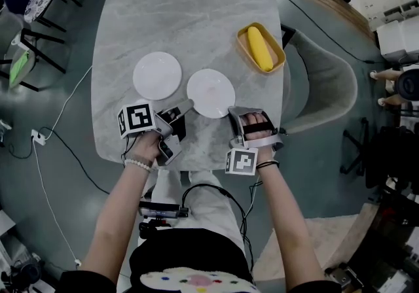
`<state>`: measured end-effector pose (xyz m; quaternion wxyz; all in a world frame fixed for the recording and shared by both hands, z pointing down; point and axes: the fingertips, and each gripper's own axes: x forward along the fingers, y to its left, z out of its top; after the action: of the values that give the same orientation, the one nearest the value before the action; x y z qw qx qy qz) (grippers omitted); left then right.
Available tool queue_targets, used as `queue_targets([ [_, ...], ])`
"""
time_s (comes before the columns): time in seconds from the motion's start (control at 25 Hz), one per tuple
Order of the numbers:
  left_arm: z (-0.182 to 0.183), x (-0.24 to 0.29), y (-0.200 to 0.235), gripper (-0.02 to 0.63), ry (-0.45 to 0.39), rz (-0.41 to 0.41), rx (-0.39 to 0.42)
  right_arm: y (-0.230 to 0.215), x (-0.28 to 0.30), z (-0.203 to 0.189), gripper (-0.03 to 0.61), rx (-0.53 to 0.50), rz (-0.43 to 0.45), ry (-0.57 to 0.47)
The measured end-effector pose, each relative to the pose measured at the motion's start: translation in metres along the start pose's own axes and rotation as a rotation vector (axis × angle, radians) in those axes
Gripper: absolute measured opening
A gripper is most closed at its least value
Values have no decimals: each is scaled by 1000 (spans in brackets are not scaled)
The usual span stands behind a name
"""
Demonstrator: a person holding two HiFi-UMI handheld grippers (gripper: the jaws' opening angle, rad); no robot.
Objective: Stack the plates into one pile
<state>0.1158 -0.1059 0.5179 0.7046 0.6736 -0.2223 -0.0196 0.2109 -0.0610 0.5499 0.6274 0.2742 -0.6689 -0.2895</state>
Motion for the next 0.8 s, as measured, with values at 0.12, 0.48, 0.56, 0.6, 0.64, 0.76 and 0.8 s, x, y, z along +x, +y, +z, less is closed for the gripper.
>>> queue_targets([
  [0.12,2,0,-6,25,4,-16,19,-5,-2,-1,29,-12,-13,8],
  [0.48,19,-17,-18,25,-37,-44,41,-32,-1,14,29,-46,-48,-8],
  [0.56,26,-25,-18,26,-55,-45,42,-40,2,22,29,-62,-56,-22],
  [0.6,30,-30,-18,26,-64,-45,43,-43,4,28,29,-70,-59,-29],
  [0.64,35,-36,-17,26,-74,-46,44,-47,7,35,29,-79,-60,-35],
  [0.76,54,-56,-11,26,-106,-43,44,-57,17,58,30,-109,-65,-56],
  [0.8,59,-61,-9,28,-118,-40,43,-61,19,64,29,-118,-68,-65],
])
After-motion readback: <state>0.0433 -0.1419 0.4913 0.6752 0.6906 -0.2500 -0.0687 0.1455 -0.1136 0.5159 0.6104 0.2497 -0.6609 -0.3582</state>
